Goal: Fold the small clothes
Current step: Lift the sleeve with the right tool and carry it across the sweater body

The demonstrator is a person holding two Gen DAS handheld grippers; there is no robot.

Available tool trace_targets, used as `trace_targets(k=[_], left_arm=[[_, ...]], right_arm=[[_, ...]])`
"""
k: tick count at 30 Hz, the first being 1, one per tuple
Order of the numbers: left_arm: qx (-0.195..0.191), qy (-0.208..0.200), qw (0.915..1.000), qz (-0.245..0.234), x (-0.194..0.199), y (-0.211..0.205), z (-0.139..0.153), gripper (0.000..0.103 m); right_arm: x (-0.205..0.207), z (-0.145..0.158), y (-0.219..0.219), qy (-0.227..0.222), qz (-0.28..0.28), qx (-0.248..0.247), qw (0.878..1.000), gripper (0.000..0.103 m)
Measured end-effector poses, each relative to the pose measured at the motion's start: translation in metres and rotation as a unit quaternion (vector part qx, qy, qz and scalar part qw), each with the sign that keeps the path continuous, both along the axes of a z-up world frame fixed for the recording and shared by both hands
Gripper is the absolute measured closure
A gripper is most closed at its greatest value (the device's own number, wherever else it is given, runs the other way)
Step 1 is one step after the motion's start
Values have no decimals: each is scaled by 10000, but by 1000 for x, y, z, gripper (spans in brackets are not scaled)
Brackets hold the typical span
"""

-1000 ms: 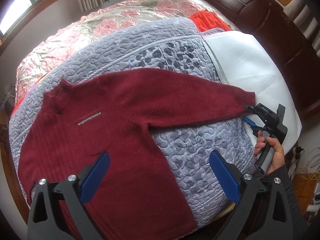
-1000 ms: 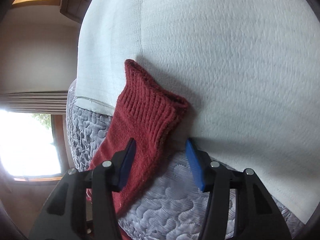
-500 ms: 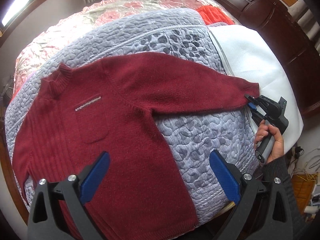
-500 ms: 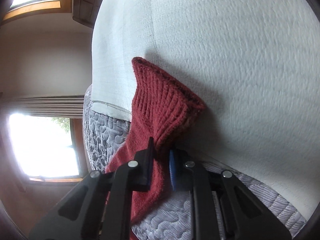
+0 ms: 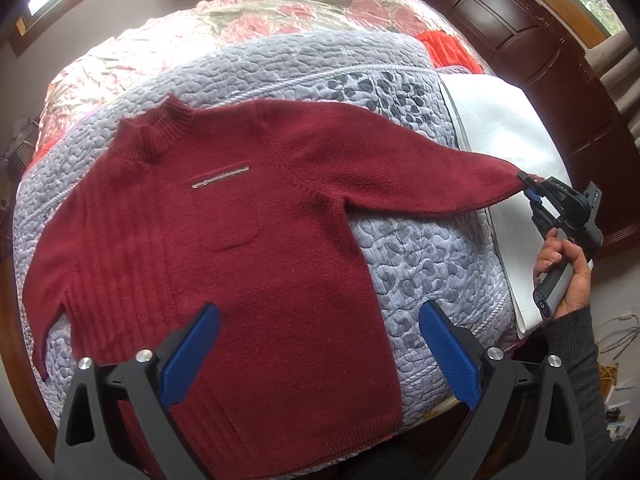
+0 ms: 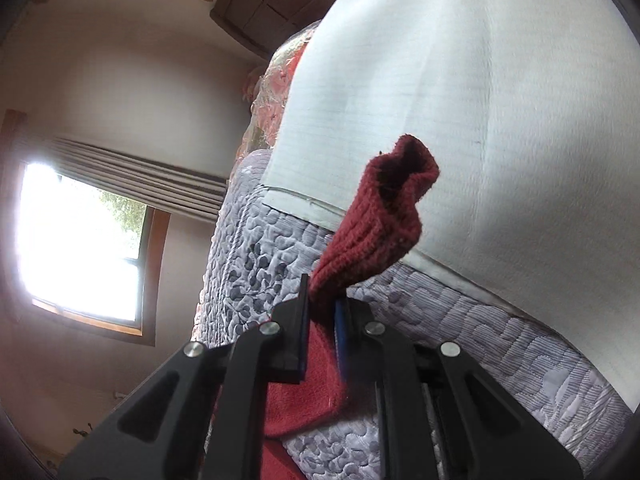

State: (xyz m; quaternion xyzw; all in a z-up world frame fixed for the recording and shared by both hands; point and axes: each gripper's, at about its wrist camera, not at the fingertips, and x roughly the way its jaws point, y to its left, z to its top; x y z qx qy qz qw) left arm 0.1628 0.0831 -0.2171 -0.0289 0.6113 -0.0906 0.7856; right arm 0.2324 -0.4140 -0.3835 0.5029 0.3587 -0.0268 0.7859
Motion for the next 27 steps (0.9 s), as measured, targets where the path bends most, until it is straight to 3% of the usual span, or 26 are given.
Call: trace_targets(k=[4, 13, 22, 27], left_arm=[[-281, -31, 9994, 208, -9, 24, 11, 4], [-531, -198, 9958, 713, -31, 79, 33, 4], [-591, -408, 9892, 1276, -53, 136, 46, 4], [-633, -473, 9847, 1554, -64, 163, 47, 4]], right_arm=[[7, 40, 20, -197, 185, -347, 9990, 94], [23, 134, 87, -751, 769, -1089, 9882, 94], [28, 183, 159, -1079, 1402, -1632, 9706, 94], [32, 200, 201, -1219, 1810, -2053, 9541, 94]])
